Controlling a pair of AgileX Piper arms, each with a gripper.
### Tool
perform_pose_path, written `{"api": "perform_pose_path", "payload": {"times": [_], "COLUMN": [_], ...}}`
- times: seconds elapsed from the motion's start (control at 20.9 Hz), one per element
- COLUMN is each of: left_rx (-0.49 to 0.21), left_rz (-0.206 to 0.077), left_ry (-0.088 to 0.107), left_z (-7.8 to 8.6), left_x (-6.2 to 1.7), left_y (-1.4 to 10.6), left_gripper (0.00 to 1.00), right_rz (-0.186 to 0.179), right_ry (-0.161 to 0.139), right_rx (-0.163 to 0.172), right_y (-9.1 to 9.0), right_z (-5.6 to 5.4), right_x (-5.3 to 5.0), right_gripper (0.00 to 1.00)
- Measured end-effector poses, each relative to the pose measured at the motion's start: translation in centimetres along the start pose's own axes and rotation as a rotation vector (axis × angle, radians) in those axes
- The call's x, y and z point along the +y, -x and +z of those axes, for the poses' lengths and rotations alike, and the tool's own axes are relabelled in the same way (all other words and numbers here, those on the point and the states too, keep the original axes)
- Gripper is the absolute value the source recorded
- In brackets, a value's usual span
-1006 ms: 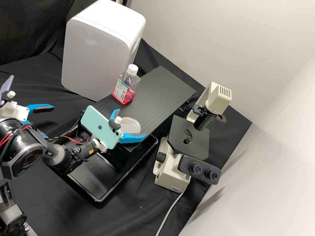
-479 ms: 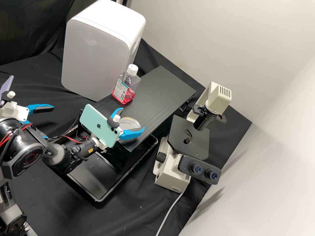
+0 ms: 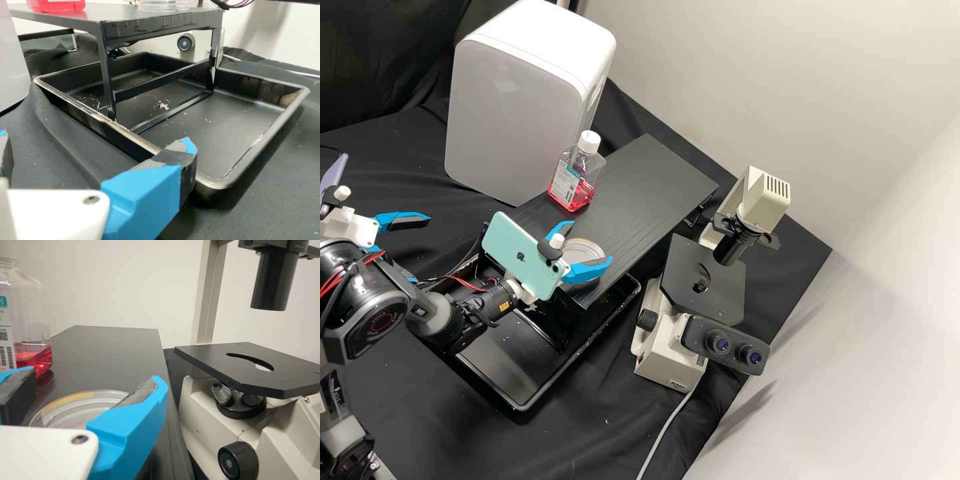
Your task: Remove the lid from the petri dish
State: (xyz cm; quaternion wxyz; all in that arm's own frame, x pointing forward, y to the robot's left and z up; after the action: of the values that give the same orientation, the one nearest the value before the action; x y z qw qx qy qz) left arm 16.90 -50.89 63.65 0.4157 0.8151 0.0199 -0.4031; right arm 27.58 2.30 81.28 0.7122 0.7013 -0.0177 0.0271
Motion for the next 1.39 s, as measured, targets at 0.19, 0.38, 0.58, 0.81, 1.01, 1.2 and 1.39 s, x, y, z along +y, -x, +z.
{"api": "perform_pose_path", "payload": {"times": [0.19, 0.38, 0.58, 0.81, 1.01, 1.2, 1.39], "left_rx": [0.0, 0.0, -0.004, -0.004, -0.006, -0.011, -0.009], "left_rz": [0.0, 0.0, -0.001, -0.003, -0.009, -0.009, -0.008], "left_ry": [0.0, 0.0, -0.001, -0.001, -0.002, -0.003, -0.002], "left_z": [0.0, 0.0, 0.1, 0.1, 0.2, 0.3, 0.3], "left_x": [0.0, 0.0, -0.04, -0.09, -0.24, -0.25, -0.25], "left_y": [0.0, 0.0, 0.0, 0.0, -0.2, -0.3, -0.3], "left_gripper": [1.0, 1.0, 1.0, 1.0, 1.0, 1.0, 1.0], "right_rz": [0.0, 0.0, 0.0, 0.0, -0.013, -0.024, -0.017], "right_ry": [0.0, 0.0, 0.0, 0.0, 0.001, 0.002, 0.003], "right_rx": [0.0, 0.0, 0.0, 0.0, -0.013, -0.03, -0.041], "right_y": [0.0, 0.0, 0.0, 0.0, 0.4, 0.9, 1.2], "right_z": [0.0, 0.0, 0.0, 0.0, 0.3, 0.7, 0.9], "right_x": [0.0, 0.0, 0.0, 0.0, -0.3, -0.5, -0.2], "right_gripper": [1.0, 1.0, 1.0, 1.0, 1.0, 1.0, 1.0]}}
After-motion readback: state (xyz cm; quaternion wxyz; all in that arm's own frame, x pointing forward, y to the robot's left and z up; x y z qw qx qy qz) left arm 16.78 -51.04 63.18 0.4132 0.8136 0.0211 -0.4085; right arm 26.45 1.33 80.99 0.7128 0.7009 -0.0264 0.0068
